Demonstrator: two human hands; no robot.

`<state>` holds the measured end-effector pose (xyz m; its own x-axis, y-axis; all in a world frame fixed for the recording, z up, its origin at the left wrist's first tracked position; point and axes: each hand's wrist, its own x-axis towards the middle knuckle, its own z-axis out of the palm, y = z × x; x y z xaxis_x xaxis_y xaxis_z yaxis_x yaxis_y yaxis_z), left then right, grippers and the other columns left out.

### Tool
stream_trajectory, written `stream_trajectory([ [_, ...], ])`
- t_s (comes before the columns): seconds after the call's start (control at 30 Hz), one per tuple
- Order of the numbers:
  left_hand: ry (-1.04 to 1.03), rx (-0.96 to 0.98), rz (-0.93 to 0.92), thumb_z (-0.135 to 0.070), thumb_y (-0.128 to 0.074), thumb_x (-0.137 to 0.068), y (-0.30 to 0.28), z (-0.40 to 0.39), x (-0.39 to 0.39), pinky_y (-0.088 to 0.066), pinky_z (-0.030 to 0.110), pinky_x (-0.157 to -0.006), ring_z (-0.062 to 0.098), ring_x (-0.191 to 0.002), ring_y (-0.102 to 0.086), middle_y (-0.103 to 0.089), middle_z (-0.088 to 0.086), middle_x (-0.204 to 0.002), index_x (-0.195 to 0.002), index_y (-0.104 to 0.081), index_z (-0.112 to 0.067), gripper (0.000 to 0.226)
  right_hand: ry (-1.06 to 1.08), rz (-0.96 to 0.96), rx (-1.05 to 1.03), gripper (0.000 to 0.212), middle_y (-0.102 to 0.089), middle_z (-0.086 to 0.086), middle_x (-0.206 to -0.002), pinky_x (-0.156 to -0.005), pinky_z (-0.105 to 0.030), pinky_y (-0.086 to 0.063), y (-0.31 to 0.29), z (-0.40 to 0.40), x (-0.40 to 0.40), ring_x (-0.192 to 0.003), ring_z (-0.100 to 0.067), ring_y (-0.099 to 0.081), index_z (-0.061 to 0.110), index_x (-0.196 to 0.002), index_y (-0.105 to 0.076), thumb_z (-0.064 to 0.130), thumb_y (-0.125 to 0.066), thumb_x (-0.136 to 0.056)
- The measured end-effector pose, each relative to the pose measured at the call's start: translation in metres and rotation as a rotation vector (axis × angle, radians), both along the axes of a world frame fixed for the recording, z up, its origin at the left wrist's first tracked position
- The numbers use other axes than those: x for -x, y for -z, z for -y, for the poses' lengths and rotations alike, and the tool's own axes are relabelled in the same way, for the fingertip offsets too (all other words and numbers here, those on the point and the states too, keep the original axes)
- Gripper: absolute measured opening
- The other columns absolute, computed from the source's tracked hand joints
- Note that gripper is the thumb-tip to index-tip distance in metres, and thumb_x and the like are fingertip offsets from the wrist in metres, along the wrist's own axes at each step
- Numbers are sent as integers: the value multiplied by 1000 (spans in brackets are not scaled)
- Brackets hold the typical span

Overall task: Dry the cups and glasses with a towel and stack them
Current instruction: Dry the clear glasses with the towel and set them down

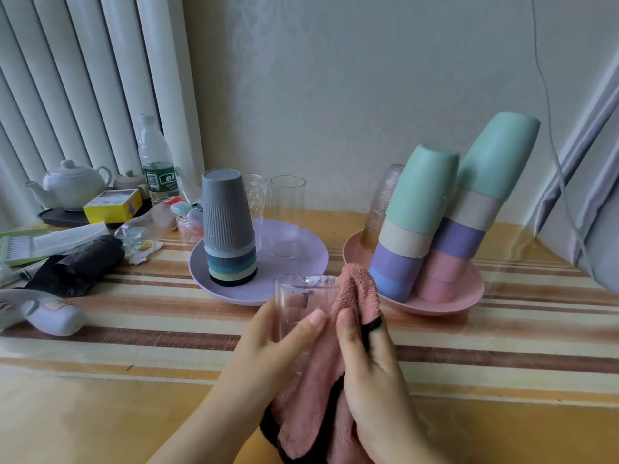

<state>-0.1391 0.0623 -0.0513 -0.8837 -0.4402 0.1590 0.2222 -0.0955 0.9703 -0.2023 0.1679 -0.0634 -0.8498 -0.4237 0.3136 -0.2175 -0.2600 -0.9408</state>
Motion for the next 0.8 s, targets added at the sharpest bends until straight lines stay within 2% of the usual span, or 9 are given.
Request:
stream_trajectory([
  [0.03,26,-85,-2,-40,-75,-67,-2,0,-1,-57,37,-85,27,-96,-70,-73,16,-104,-104,-70,-8,49,6,32,-1,38,-51,42,-121,-104,-13,-33,0,-1,1,-121,17,-43,47,-118,-52,55,-52,-80],
  [0.1,76,-223,-8,-34,-74,-70,-3,-1,0,-57,37,-80,29,-90,-69,-71,23,-104,-102,-71,-6,43,17,44,-30,27,-52,50,-108,-98,-5,-34,-4,-3,2,-111,25,-44,48,-110,-53,53,-50,-83],
  [0.2,118,-339,-2,-39,-75,-68,-4,0,1,-56,37,-73,27,-81,-67,-71,19,-99,-105,-71,-5,50,16,-2,-67,29,-53,52,-100,-89,2,-34,-9,-4,4,-105,28,-46,47,-105,-54,47,-46,-78],
  [0.33,116,-365,28,-50,-72,-70,-5,7,1,-57,36,-73,29,-85,-64,-68,18,-101,-111,-69,-3,63,15,1,-100,16,-67,26,-102,-85,-11,-39,-7,-5,14,-97,16,-56,37,-96,-63,41,-52,-85],
  [0.47,125,-444,-26,-54,-67,-72,-9,10,0,-57,29,-66,23,-79,-71,-72,16,-97,-116,-64,-1,70,191,-60,-18,20,-71,22,-92,-82,-22,-42,-14,-14,25,-89,6,-63,46,-89,-67,26,-63,-89],
  [0.57,121,-428,-6,-57,-56,-82,-10,5,1,-57,28,-72,21,-92,-71,-71,15,-110,-124,-61,-3,68,204,-125,157,20,-72,12,-101,-87,-24,-45,-26,-22,23,-98,-4,-65,40,-98,-66,34,-64,-79],
  [0.67,189,-447,-6,-67,-63,-72,-6,-2,2,-57,26,-72,18,-91,-71,-73,11,-105,-114,-69,-7,73,22,-271,83,23,-69,15,-108,-90,-18,-44,-25,-14,2,-106,0,-62,36,-105,-65,35,-66,-82],
  [0.73,220,-477,-19,-62,-69,-73,-4,-5,2,-57,30,-81,22,-103,-69,-70,15,-113,-118,-68,-9,69,-13,-452,-19,38,-52,14,-137,-103,-13,-34,-18,-2,-12,-129,1,-44,36,-126,-52,42,-59,-89],
  [0.8,203,-454,23,-57,-64,-77,0,-6,2,-49,36,-99,22,-118,-62,-65,13,-126,-123,-66,-14,63,24,-533,-92,47,-29,6,-154,-113,-18,-23,-10,5,-13,-143,-6,-24,47,-138,-35,53,-45,-92],
])
